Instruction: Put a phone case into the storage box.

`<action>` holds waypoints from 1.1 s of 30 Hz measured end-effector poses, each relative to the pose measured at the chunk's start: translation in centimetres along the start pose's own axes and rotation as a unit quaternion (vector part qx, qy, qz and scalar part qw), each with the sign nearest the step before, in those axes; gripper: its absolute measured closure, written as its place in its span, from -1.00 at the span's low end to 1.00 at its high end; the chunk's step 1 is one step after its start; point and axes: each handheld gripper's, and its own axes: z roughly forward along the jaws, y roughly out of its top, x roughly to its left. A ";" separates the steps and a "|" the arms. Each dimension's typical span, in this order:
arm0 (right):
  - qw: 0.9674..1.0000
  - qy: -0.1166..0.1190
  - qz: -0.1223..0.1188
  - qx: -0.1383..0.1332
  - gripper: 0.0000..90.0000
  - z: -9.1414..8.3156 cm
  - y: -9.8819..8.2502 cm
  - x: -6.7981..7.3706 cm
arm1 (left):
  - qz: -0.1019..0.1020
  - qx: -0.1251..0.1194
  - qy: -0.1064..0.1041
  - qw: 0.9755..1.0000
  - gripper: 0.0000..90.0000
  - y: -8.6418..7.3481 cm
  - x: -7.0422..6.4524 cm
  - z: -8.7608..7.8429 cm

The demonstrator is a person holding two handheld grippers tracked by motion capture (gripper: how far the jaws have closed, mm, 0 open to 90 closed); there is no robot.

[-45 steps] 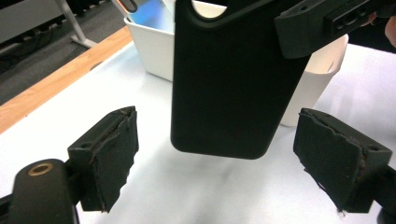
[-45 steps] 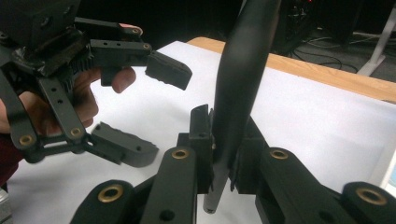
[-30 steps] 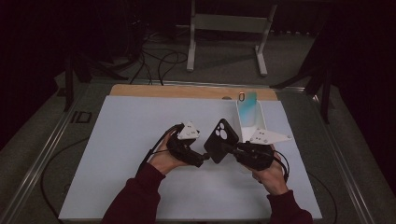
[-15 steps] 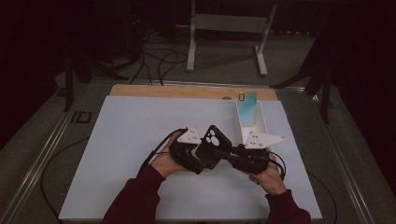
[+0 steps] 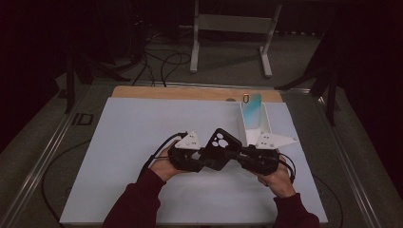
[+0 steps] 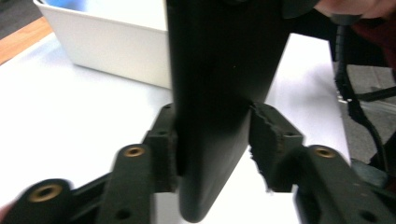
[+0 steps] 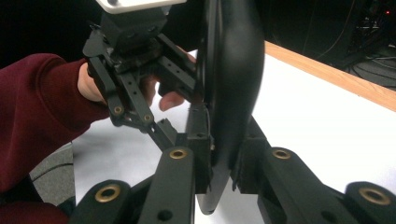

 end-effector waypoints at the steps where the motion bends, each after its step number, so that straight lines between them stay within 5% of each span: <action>1: 1.000 -0.005 -0.003 0.000 0.70 0.0 0.0 0.0 | 0.001 0.000 -0.003 1.000 0.41 -0.1 0.0 0.0; 8: 1.000 -0.027 0.001 0.012 0.30 0.2 -0.1 -0.5 | 0.012 -0.009 -0.002 1.000 0.77 -0.2 -0.3 0.0; 17: 0.998 -0.056 0.020 0.007 -0.12 0.5 -0.1 -0.8 | 0.011 -0.013 0.013 1.000 0.79 -0.1 -0.3 -0.3; 25: 0.994 -0.103 0.039 0.005 -0.66 0.0 0.0 -0.8 | 0.002 -0.009 0.052 0.999 0.79 0.0 -0.2 -0.4; 33: 0.990 -0.132 0.058 0.001 -0.79 0.0 0.1 -0.6 | -0.011 -0.006 0.080 0.997 0.79 0.0 -0.2 -0.3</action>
